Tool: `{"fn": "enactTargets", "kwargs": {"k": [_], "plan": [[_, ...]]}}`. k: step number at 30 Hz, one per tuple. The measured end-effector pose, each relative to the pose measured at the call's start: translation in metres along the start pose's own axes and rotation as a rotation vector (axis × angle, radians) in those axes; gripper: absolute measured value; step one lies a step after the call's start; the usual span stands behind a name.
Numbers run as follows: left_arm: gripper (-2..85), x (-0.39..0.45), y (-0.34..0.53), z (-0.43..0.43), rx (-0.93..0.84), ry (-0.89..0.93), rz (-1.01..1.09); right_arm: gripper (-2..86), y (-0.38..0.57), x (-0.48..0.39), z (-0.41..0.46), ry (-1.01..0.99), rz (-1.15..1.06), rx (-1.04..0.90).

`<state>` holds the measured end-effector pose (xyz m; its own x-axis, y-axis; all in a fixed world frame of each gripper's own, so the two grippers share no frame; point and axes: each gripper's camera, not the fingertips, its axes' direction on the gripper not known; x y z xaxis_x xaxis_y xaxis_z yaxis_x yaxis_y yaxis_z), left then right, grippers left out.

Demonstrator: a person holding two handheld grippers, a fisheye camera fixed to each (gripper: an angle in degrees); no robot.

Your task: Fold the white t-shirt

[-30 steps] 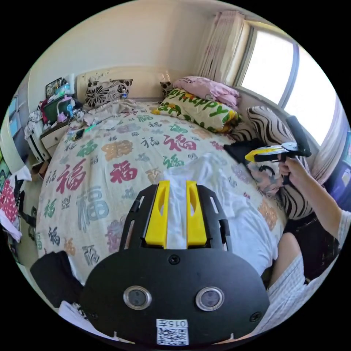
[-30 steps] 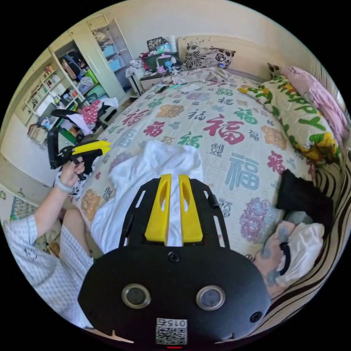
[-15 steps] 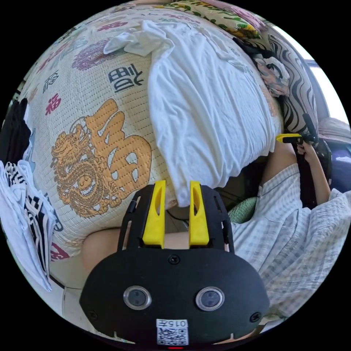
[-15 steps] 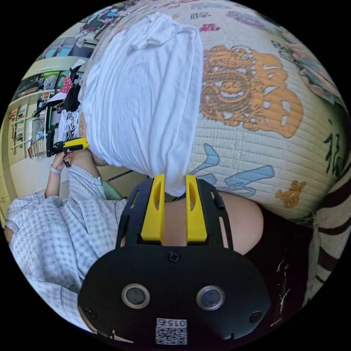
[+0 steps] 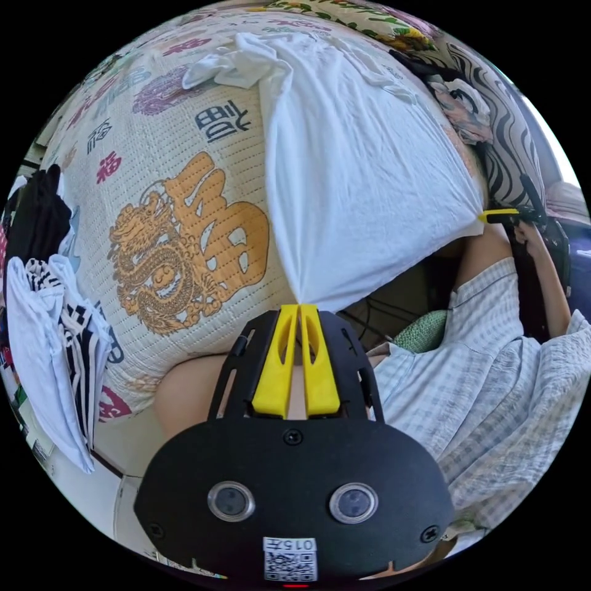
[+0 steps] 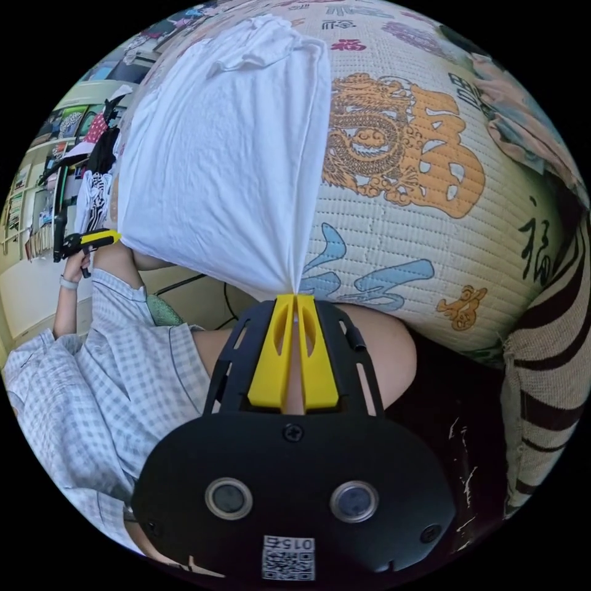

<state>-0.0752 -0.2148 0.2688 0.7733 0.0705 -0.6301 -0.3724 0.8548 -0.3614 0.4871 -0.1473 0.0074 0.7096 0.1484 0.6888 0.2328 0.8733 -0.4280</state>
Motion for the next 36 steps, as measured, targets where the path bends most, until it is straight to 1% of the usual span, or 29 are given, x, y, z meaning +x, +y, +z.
{"fn": "enactTargets", "kwargs": {"k": [2, 4, 5, 6, 8, 9, 10, 11, 13, 15, 16, 17, 19, 21, 22, 24, 25, 27, 29, 32, 35, 36], "plan": [[1.5, -0.003, -0.011, 0.008, -0.036, 0.008, -0.001, -0.2, -0.009, 0.004, -0.001, 0.005, -0.013, -0.03], [4.1, -0.008, -0.022, 0.016, -0.144, -0.019, 0.006, 0.7, -0.013, 0.007, -0.008, -0.011, -0.025, -0.036], [5.0, -0.009, -0.022, 0.015, -0.147, -0.011, 0.005, 2.0, -0.014, 0.01, -0.018, 0.002, -0.011, -0.008], [6.2, -0.012, -0.024, 0.005, -0.115, 0.016, -0.003, 2.7, -0.015, 0.011, -0.025, 0.017, -0.001, 0.015], [6.6, -0.016, -0.032, -0.021, 0.004, 0.05, -0.017, 5.3, -0.021, 0.005, -0.058, 0.113, -0.051, 0.153], [6.7, -0.016, -0.046, -0.04, 0.102, 0.084, -0.004, 5.8, -0.025, 0.001, -0.066, 0.134, -0.074, 0.192], [7.0, -0.012, -0.068, -0.056, 0.194, 0.122, 0.024, 6.6, -0.036, -0.007, -0.081, 0.157, -0.127, 0.264], [7.1, -0.009, -0.082, -0.063, 0.235, 0.139, 0.04, 7.3, -0.051, -0.017, -0.092, 0.161, -0.196, 0.327], [7.9, 0.007, -0.146, -0.077, 0.355, 0.247, 0.102, 7.7, -0.078, -0.031, -0.102, 0.171, -0.279, 0.397], [8.3, 0.022, -0.199, -0.075, 0.392, 0.308, 0.128, 7.8, -0.108, -0.041, -0.105, 0.191, -0.334, 0.438], [8.4, 0.03, -0.233, -0.067, 0.391, 0.335, 0.119, 7.9, -0.127, -0.045, -0.104, 0.2, -0.356, 0.447], [8.5, 0.033, -0.249, -0.062, 0.386, 0.352, 0.11, 8.1, -0.145, -0.047, -0.102, 0.208, -0.372, 0.438], [8.6, 0.038, -0.302, -0.035, 0.331, 0.482, 0.045, 8.2, -0.169, -0.044, -0.097, 0.26, -0.368, 0.414], [8.3, 0.04, -0.326, -0.02, 0.307, 0.507, -0.009, 7.9, -0.188, -0.037, -0.092, 0.304, -0.344, 0.388], [7.6, 0.04, -0.335, -0.015, 0.306, 0.48, -0.045, 7.3, -0.198, -0.03, -0.091, 0.296, -0.34, 0.365], [5.1, 0.038, -0.341, -0.016, 0.346, 0.5, -0.076, 4.7, -0.207, -0.019, -0.094, 0.266, -0.319, 0.362], [2.4, 0.036, -0.342, -0.021, 0.384, 0.513, -0.084, 3.0, -0.21, -0.01, -0.1, 0.206, -0.318, 0.38], [0.4, 0.034, -0.344, -0.032, 0.425, 0.51, -0.082, 1.3, -0.212, 0.007, -0.111, 0.096, -0.293, 0.41], [-0.3, 0.038, -0.353, -0.046, 0.455, 0.506, -0.042, 0.4, -0.211, 0.036, -0.131, -0.032, -0.245, 0.501], [-0.6, 0.06, -0.386, -0.076, 0.531, 0.476, 0.072, 0.2, -0.212, 0.074, -0.156, -0.174, -0.157, 0.63], [-0.2, 0.106, -0.436, -0.104, 0.614, 0.45, 0.245, 0.1, -0.215, 0.113, -0.172, -0.205, -0.033, 0.744], [0.2, 0.132, -0.457, -0.11, 0.64, 0.405, 0.355, 0.2, -0.217, 0.121, -0.174, -0.209, -0.002, 0.759]]}}
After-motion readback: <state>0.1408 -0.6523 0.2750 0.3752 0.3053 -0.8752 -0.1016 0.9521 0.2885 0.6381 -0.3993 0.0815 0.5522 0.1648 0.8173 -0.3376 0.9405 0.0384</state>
